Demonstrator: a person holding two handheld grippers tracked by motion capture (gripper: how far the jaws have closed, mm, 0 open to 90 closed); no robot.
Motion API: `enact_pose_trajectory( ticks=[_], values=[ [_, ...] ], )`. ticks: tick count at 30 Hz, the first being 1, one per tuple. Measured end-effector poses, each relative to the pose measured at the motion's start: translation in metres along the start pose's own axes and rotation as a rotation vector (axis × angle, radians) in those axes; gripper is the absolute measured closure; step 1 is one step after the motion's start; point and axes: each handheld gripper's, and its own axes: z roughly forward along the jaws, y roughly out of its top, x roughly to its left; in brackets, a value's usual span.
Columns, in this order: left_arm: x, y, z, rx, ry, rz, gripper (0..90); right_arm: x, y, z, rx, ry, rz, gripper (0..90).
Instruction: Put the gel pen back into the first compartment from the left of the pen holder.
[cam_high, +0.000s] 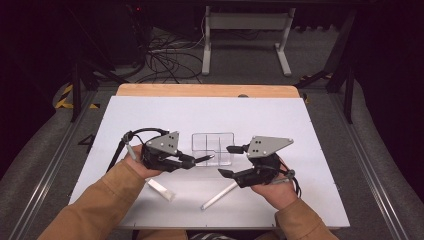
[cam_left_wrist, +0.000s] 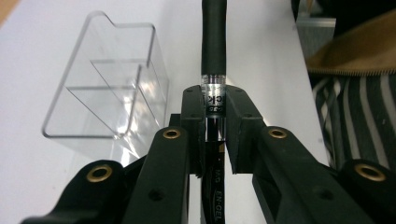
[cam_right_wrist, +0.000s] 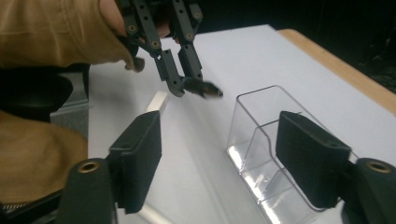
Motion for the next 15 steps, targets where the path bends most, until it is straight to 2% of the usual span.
enact_pose_trajectory(
  ticks=[5, 8, 15],
  values=[
    [0.003, 0.004, -0.005, -0.097, 0.018, -0.035, 79.7, -0.002, -0.009, -0.004, -0.027, -0.032, 0.027, 20.3],
    [0.006, 0.006, -0.007, -0.154, 0.025, -0.064, 79.7, -0.003, -0.016, -0.006, -0.063, -0.049, 0.046, 14.3],
    [0.012, 0.012, -0.007, -0.242, 0.054, -0.124, 79.6, -0.006, -0.03, -0.013, -0.081, -0.071, 0.082, 4.7]
  ],
)
